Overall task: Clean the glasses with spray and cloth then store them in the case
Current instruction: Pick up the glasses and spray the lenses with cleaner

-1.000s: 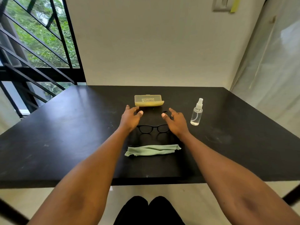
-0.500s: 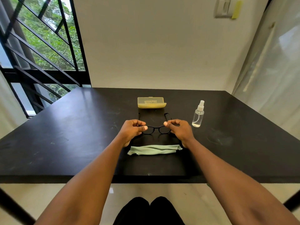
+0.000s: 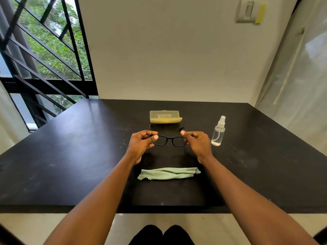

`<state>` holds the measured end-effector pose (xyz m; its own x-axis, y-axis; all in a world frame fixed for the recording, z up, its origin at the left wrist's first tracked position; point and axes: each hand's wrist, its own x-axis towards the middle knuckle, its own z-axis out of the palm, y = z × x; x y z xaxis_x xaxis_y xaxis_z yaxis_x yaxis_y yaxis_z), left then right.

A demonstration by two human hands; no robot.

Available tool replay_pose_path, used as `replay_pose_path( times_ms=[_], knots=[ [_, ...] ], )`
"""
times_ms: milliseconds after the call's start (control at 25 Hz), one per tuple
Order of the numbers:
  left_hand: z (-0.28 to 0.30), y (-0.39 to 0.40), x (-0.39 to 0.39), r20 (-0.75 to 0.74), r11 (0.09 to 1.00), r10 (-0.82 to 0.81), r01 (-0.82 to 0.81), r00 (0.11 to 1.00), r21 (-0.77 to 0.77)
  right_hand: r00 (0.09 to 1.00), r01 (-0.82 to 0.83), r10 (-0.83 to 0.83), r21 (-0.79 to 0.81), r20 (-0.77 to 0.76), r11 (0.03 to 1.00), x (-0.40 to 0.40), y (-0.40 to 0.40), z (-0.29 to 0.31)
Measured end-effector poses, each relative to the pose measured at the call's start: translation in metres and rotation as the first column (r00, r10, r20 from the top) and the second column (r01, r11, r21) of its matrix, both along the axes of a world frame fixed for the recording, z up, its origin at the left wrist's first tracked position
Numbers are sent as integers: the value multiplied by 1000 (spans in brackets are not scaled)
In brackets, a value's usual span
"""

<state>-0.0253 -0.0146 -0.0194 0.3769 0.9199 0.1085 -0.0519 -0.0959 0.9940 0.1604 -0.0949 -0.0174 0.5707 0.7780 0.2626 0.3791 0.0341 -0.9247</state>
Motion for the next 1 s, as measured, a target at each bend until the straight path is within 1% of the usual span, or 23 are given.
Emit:
replay_pose_path(
  times_ms=[160,320,400,440,480,560,600,640,680,720,800,920,1000],
  knots=[
    [4,4,0,105,1000,10,-11,994,3,998,35,-39,74,56,997,3,7,8],
    [7,3,2,205,1000,-15,18,979,-11,996,61,-70,152,50,986,7,14,12],
    [12,3,4,239,1000,-19,21,971,-5,987,119,-138,213,78,970,12,16,11],
    [14,3,5,259,1000,-17,19,966,-3,972,167,-202,258,116,952,15,17,10],
    [16,3,6,278,1000,-15,16,960,-3,939,235,-298,309,172,921,19,16,8],
    [21,2,8,307,1000,-15,17,951,-4,810,413,-517,355,276,838,27,15,4],
    [23,1,9,318,1000,-12,17,948,-12,747,510,-601,336,284,792,33,13,4],
    [26,0,11,327,999,-2,13,945,-32,712,583,-648,287,272,760,38,11,5],
    [28,0,13,339,998,15,7,941,-62,707,623,-661,221,253,751,45,10,5],
    [30,0,14,353,995,33,1,935,-96,721,631,-648,154,243,760,51,9,5],
    [34,0,17,373,989,61,-5,926,-150,777,579,-576,69,252,812,62,8,1],
    [38,1,20,371,982,84,-14,925,-187,868,449,-450,58,211,892,70,7,-4],
    [40,2,21,377,978,94,-15,922,-208,888,411,-415,65,200,910,69,6,-3]
  ],
)
